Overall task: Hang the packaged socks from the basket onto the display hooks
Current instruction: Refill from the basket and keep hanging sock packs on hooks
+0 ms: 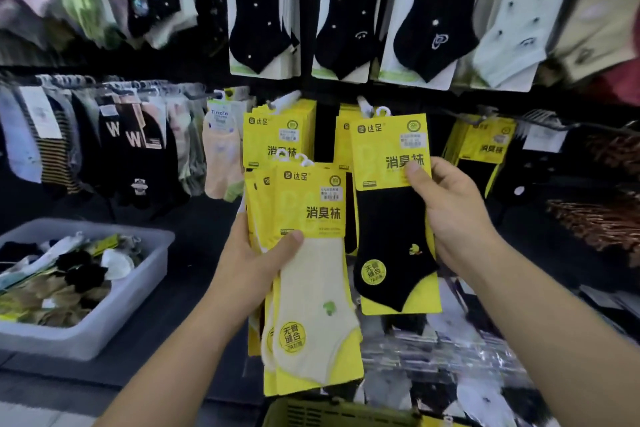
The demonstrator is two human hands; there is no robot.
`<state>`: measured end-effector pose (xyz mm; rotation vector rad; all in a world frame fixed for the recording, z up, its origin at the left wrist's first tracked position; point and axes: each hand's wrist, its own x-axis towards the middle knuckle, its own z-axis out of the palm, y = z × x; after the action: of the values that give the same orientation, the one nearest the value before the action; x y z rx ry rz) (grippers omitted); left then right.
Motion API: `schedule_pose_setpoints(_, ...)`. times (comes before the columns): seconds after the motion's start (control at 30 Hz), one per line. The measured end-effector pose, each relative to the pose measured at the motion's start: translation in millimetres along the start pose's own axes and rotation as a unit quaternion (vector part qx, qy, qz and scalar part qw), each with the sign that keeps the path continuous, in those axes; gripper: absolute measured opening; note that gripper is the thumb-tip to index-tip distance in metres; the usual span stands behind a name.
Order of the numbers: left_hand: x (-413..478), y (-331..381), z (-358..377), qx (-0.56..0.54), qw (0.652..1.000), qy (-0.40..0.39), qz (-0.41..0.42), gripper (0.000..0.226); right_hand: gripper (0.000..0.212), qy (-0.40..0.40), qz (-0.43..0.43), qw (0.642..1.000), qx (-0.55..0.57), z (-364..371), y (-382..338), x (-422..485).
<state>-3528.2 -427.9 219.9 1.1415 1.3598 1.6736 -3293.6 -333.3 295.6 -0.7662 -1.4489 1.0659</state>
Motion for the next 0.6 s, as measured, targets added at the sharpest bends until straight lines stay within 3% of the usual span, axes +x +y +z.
schedule_pose_setpoints(0.2,13.6,-3.4,3.8,0.008,1.0,-0.006,-0.008,0.082,0.017,0.007,0.014,0.999,-0.042,0.1,1.5,32.0)
schedule_pose_setpoints(0.6,11.7,-4.3,13.2,-0.026,0.999,-0.033,0.017,0.071,0.02,0.052,0.024,0.991,-0.121,5.0,25.6,50.4)
